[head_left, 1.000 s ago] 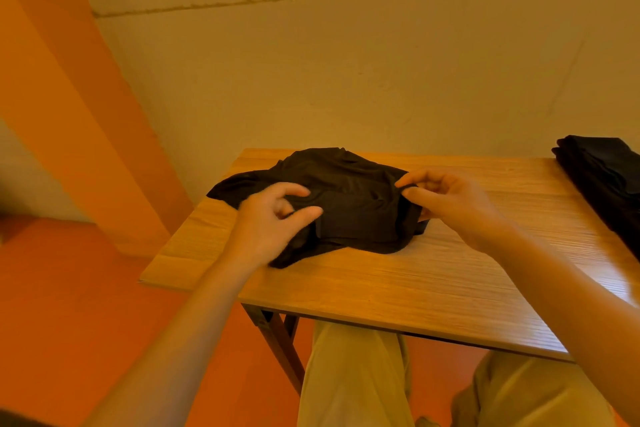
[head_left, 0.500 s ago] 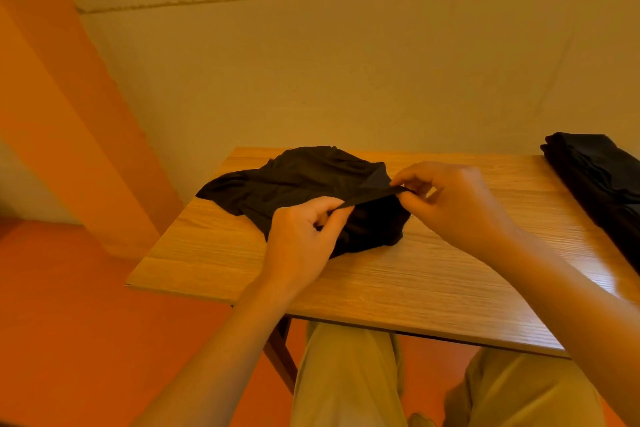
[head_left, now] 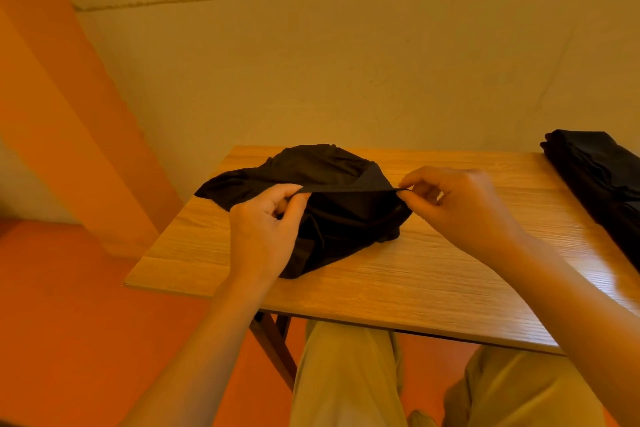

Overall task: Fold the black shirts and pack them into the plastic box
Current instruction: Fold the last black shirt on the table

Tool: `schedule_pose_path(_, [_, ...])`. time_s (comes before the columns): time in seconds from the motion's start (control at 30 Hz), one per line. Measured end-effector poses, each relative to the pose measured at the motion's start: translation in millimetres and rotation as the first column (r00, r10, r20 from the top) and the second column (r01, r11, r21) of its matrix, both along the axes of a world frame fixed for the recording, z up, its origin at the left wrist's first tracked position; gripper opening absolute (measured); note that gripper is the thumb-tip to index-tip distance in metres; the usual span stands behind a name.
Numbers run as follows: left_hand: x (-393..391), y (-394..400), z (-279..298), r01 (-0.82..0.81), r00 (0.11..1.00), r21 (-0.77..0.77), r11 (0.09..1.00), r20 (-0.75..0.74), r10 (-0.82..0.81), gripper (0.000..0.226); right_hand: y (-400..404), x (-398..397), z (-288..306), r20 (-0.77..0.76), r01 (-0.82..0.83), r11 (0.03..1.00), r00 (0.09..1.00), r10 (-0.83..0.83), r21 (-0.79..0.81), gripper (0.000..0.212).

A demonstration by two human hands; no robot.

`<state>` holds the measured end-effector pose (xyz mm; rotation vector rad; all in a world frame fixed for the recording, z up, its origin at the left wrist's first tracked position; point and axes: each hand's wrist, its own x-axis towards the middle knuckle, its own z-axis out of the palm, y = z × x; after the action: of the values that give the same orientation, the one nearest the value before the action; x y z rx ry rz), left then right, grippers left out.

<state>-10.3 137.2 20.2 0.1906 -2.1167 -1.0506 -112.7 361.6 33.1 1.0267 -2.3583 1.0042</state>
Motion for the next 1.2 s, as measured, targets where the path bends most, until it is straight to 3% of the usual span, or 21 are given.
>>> schedule_pose_path(0.1, [1, -5, 2, -0.024, 1.000, 0.063, 0.998, 0.009, 0.023, 0.013, 0, -2, 0, -0.020, 0.002, 1.000, 1.000, -0.003, -0.013, 0.013])
schedule_pose_path(0.23, [2, -8, 3, 0.033, 0.997, 0.084, 0.996, 0.071, -0.039, 0.012, -1, 3, 3, 0.123, -0.105, 0.993, 0.986, 0.111, -0.054, 0.010])
schedule_pose_path(0.33, [3, -4, 3, 0.059, 0.996, 0.071, 0.996, 0.064, -0.064, 0.020, -13, 11, -6, 0.239, -0.151, 0.986, 0.962, 0.132, 0.065, 0.050])
schedule_pose_path(0.4, [3, -2, 4, 0.069, 0.996, 0.078, 0.995, 0.049, -0.073, 0.024, -28, 16, -18, 0.195, -0.135, 0.978, 0.975, 0.103, 0.160, 0.058])
schedule_pose_path(0.57, [7, -3, 7, 0.089, 0.995, 0.054, 0.995, 0.051, -0.091, 0.027, -49, 2, -33, 0.036, 0.034, 0.975, 0.998, -0.043, 0.221, 0.039])
schedule_pose_path(0.67, [12, -9, 7, 0.086, 0.994, 0.063, 0.994, 0.063, -0.090, 0.024, -49, -4, -32, 0.064, 0.032, 0.975, 0.997, -0.047, 0.219, 0.019])
schedule_pose_path(0.77, [14, -17, 4, 0.064, 0.995, 0.078, 0.995, 0.071, -0.070, 0.014, -43, -5, -29, 0.222, -0.035, 0.995, 0.975, 0.013, 0.097, 0.010])
schedule_pose_path(0.87, [11, -25, -3, 0.024, 0.993, 0.077, 0.997, 0.114, -0.033, 0.010, -35, 2, -18, 0.512, -0.147, 0.972, 0.830, 0.223, -0.184, 0.010])
schedule_pose_path(0.93, [8, -27, -8, 0.005, 0.988, 0.073, 0.997, 0.155, -0.016, 0.010, -31, 8, -12, 0.575, -0.216, 0.930, 0.737, 0.356, -0.299, 0.011])
schedule_pose_path(1.0, [4, -27, -11, -0.006, 0.984, 0.079, 0.997, 0.179, -0.008, 0.008, -29, 12, -8, 0.578, -0.256, 0.904, 0.702, 0.417, -0.341, 0.014])
schedule_pose_path(1.1, [0, -26, -14, -0.030, 0.982, 0.100, 0.995, 0.190, 0.011, 0.007, -28, 13, -6, 0.554, -0.208, 0.909, 0.736, 0.388, -0.361, 0.013])
schedule_pose_path(1.2, [0, -26, -15, -0.055, 0.979, 0.084, 0.995, 0.200, 0.038, 0.008, -28, 12, -7, 0.499, -0.082, 0.955, 0.838, 0.221, -0.285, 0.009])
